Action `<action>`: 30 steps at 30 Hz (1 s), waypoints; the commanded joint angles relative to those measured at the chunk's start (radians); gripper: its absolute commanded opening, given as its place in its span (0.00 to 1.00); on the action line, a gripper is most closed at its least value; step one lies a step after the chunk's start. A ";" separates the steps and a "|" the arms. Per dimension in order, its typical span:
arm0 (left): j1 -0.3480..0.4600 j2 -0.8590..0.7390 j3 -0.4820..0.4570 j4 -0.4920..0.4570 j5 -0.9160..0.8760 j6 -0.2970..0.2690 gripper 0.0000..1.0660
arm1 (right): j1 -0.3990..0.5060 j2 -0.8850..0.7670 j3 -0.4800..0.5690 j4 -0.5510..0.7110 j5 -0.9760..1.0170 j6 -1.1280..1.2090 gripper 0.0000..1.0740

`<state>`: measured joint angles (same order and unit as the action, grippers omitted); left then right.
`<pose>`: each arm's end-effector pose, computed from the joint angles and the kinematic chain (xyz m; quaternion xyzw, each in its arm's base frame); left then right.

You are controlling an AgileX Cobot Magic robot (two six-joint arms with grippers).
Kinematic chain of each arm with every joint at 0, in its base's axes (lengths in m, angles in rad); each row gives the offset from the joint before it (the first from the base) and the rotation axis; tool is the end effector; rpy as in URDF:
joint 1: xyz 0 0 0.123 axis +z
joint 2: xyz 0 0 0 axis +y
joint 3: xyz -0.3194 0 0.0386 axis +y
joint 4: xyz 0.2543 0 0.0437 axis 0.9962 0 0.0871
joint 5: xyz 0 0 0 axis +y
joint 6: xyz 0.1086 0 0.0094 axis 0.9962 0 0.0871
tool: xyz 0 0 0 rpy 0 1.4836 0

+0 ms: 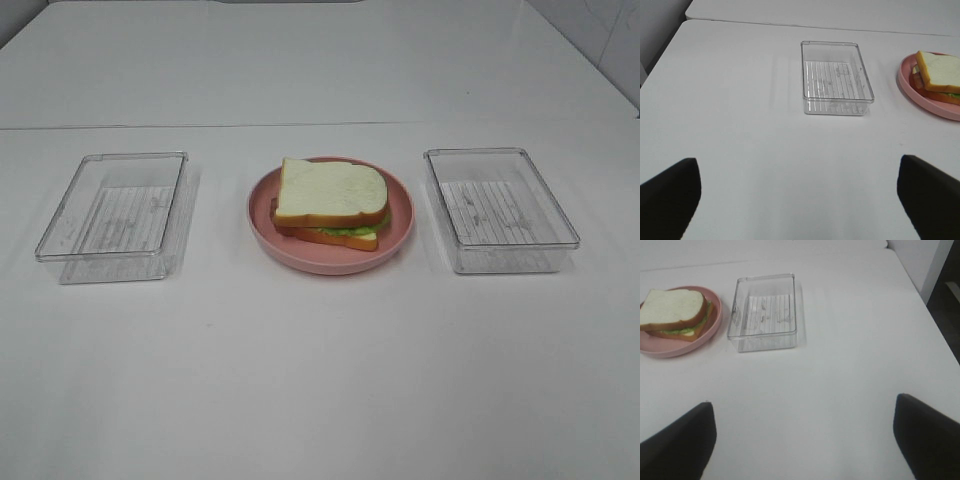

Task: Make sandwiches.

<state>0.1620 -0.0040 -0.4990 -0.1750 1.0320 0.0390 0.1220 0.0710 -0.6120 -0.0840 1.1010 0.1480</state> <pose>-0.0172 -0.0193 0.2757 -0.0495 0.8402 -0.0334 0.5390 -0.0224 -0.0110 0.3031 0.0144 0.8522 0.0287 0.5223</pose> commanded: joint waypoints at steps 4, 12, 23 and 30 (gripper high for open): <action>0.004 -0.020 0.001 -0.012 -0.002 -0.003 0.94 | 0.001 -0.098 0.063 -0.012 -0.017 -0.003 0.85; 0.004 -0.018 0.001 -0.011 -0.002 -0.003 0.94 | 0.001 -0.099 0.108 -0.005 -0.045 -0.015 0.85; 0.004 -0.018 0.001 -0.009 -0.001 -0.003 0.94 | 0.001 -0.098 0.108 -0.004 -0.046 -0.016 0.85; 0.004 -0.018 0.001 -0.009 -0.001 -0.003 0.94 | -0.001 -0.099 0.108 -0.002 -0.046 -0.016 0.85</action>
<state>0.1620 -0.0040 -0.4990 -0.1750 1.0320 0.0390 0.1230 -0.0050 -0.5040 -0.0870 1.0680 0.1450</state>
